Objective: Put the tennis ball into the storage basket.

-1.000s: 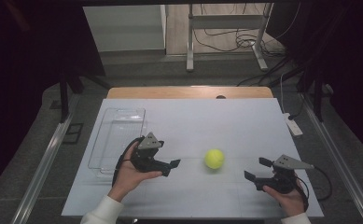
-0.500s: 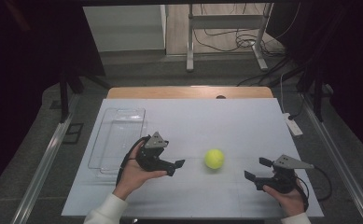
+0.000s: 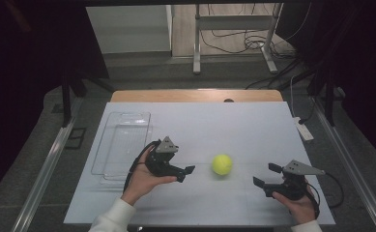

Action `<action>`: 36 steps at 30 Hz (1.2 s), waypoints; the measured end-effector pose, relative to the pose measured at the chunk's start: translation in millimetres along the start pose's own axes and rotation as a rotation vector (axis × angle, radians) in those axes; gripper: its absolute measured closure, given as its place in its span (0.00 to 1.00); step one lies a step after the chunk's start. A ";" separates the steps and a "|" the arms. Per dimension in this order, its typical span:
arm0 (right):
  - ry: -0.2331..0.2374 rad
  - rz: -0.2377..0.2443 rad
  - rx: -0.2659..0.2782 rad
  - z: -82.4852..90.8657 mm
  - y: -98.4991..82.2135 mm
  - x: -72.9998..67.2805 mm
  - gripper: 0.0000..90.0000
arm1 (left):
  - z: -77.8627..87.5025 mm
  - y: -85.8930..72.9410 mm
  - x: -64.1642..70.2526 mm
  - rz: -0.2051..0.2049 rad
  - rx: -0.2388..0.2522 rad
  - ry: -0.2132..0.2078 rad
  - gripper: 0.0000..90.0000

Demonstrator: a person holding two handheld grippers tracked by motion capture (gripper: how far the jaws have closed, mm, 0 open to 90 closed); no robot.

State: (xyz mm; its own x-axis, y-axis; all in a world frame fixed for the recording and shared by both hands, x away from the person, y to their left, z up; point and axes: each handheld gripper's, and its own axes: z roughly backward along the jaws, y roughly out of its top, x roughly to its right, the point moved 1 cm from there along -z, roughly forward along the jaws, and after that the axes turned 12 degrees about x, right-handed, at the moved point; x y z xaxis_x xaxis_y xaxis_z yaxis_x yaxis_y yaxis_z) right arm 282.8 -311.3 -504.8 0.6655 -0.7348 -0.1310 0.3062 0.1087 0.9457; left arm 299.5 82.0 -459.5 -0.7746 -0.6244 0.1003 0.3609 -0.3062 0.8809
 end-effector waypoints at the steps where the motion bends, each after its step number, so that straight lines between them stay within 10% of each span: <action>1: 0.000 0.000 0.000 -0.1 0.0 0.0 0.14 | -0.9 0.4 0.5 0.001 -0.002 -0.001 0.10; 36: -0.003 -0.003 -0.004 -0.3 -1.4 1.8 0.15 | -35.0 16.0 13.3 -0.037 -0.062 -0.066 0.10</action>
State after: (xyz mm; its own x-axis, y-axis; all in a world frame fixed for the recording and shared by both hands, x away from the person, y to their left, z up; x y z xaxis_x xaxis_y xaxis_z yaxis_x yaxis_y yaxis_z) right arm 283.7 -312.5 -506.5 0.6626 -0.7370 -0.1334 0.3113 0.1091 0.9440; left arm 313.1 43.7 -460.3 -0.8198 -0.5638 0.1007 0.3615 -0.3731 0.8545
